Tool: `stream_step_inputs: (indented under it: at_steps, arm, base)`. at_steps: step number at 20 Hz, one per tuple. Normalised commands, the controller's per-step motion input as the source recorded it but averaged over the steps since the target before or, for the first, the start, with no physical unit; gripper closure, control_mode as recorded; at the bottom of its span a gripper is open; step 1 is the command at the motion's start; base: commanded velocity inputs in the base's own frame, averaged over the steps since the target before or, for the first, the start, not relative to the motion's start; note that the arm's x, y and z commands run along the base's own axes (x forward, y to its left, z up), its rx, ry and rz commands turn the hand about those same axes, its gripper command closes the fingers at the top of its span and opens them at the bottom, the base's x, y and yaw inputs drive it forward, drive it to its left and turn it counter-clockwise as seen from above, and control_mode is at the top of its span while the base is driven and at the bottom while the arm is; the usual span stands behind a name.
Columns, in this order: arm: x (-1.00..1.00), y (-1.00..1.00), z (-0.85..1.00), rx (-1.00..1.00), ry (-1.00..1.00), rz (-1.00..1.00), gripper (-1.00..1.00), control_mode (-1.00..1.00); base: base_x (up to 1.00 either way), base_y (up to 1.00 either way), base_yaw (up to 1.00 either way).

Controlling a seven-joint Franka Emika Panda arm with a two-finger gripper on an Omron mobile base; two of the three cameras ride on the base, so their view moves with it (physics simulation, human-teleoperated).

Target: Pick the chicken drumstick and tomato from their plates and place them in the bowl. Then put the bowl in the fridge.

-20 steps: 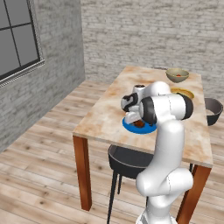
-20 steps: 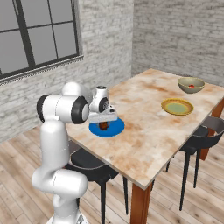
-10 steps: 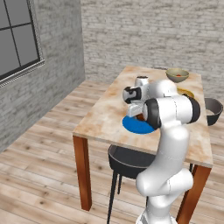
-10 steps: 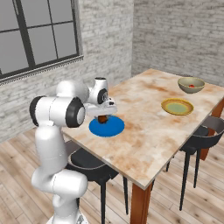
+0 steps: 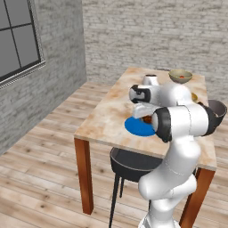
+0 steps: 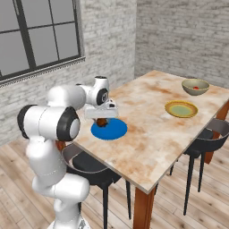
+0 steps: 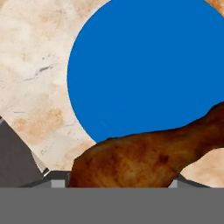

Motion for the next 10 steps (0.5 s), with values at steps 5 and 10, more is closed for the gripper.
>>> stream_step_inputs:
  at_steps: [5,10]
  arm:
    - [-0.66,0.00,0.24,0.05,-0.02,-0.16,1.00,-1.00]
    - [-0.45,0.08,0.33,0.00,-0.10,-0.12,1.00,-1.00]
  base:
    - [0.00,0.00,0.00]
    - [0.00,0.00,0.00]
